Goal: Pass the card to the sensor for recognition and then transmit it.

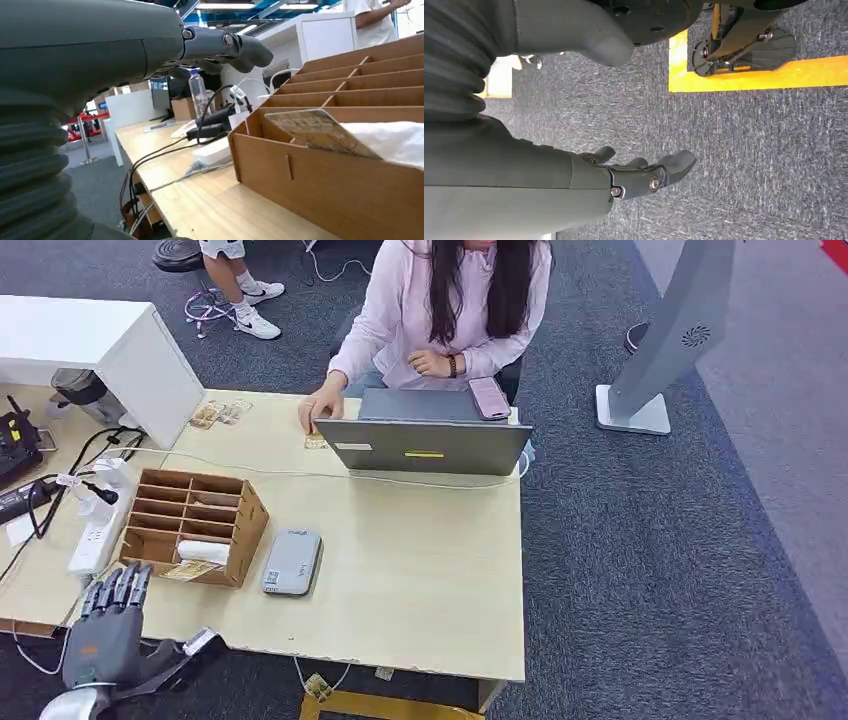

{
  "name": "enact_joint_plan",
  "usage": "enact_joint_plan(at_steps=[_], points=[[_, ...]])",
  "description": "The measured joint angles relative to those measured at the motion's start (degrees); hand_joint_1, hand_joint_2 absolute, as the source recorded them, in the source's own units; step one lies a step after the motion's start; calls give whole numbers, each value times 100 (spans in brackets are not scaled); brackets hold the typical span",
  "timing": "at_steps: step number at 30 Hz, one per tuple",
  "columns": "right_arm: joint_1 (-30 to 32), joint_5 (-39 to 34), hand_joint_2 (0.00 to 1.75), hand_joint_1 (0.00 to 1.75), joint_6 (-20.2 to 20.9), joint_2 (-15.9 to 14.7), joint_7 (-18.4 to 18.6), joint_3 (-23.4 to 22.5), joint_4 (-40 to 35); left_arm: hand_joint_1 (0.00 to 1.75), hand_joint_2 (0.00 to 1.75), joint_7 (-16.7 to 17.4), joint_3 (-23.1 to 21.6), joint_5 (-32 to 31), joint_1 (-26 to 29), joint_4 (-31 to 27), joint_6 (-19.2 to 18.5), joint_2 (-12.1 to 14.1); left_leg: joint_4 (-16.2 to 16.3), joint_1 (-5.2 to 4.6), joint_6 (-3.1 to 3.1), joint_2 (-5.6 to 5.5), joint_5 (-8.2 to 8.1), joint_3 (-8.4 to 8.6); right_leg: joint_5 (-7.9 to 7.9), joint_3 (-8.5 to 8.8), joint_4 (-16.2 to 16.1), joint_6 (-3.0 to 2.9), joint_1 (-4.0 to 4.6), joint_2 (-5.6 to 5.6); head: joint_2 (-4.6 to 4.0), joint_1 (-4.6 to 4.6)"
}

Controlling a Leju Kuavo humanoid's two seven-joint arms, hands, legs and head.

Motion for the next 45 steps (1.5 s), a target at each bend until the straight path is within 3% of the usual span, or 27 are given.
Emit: enact_joint_plan(at_steps=[5, 13, 22, 33, 45], points=[[-6, 22, 175, 0, 35, 0, 24, -2, 0, 0, 175, 13, -46, -140, -257, 7, 133, 2, 0, 0, 0, 0, 1, 2, 1, 0, 0, 0, 0, 0, 0, 2], [-40, 138, 175, 0, 94, 0, 2, 0, 0, 0, 175, 420, -682, -262, -875, 291, 197, 68, 2, -1, 3, 0, 3, 2, 4, 2, 0, 0, -1, 0, 0, 2], [-44, 164, 175, 0, 92, 0, 0, 0, 0, 0, 175, 557, -1025, -249, -1082, 492, 184, 140, 2, -1, 3, 2, 2, 2, 3, -2, 0, 0, -1, 4, 0, 0], [-45, 205, 175, 0, 116, 0, 46, 0, 0, 0, 175, 901, -1152, -67, -1182, 837, 48, 335, 2, -1, 2, 3, 3, 2, 3, -1, 0, 0, 0, 5, 0, 2], [-43, 203, 175, 0, 153, 0, -28, -2, 0, 0, 175, 896, -1091, 136, -1251, 1132, 129, 507, 2, -1, 3, 2, 3, 0, 3, -1, 0, 0, 0, 4, 0, 2]])
